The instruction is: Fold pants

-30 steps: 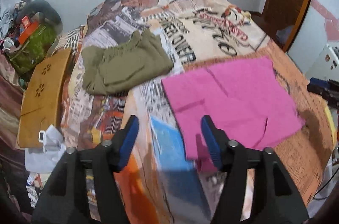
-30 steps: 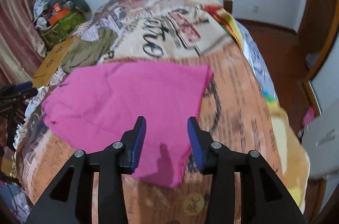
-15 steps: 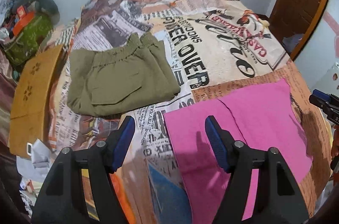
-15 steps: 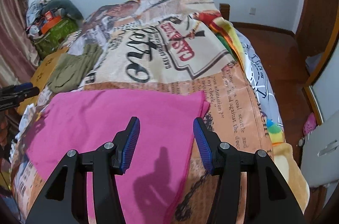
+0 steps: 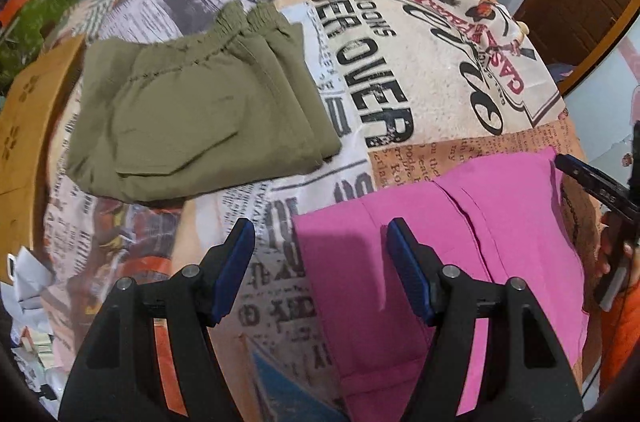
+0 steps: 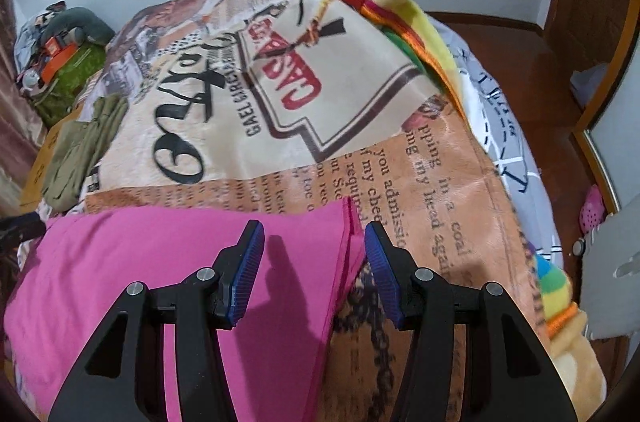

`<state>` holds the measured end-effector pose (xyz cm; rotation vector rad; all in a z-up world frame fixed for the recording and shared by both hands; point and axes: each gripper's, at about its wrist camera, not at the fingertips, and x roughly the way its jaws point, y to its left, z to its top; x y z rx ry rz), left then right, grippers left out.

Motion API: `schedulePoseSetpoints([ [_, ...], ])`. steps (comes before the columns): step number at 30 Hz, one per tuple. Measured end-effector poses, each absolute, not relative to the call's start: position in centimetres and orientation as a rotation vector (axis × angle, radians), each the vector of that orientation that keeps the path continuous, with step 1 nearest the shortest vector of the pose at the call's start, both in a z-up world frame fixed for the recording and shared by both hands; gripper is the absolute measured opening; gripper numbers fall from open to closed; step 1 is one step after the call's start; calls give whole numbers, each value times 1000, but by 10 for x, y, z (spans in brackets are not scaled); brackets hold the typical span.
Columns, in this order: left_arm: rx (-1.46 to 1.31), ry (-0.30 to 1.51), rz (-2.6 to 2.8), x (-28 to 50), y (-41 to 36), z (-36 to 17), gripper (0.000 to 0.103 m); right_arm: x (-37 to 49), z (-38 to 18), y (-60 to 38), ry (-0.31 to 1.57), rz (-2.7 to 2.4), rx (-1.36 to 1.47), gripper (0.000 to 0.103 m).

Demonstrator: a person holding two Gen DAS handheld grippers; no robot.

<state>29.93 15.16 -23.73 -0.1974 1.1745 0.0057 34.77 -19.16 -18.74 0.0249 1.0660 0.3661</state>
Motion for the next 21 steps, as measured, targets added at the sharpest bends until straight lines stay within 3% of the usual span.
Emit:
schedulePoseSetpoints([
  [2, -208, 1185, -12, 301, 149, -242, 68, 350, -194, -189, 1071, 365, 23, 48],
  [5, -196, 1186, -26, 303, 144, -247, 67, 349, -200, -185, 1067, 356, -2, 37],
  [6, -192, 1185, -31, 303, 143, -247, 65, 349, -201, -183, 1068, 360, -7, 29],
  [7, -188, 1182, -44, 303, 141, -247, 56, 349, -201, -183, 1068, 365, -9, 19],
  [10, -156, 1160, -28, 302, 137, -244, 45, 348, -203, -181, 1063, 345, -53, 8],
  [15, -112, 1131, 35, 301, 136, -245, 39, 345, -203, -183, 1037, 313, -84, 4],
  [16, -89, 1124, 64, 301, 136, -246, 31, 344, -204, -183, 1025, 296, -98, 2],
  [17, -49, 1122, 114, 300, 136, -247, 15, 346, -206, -182, 1021, 284, -110, 0],
  [21, -76, 1197, 151, 301, 152, -267, 12, 348, -209, -181, 1029, 270, -125, 0],
])
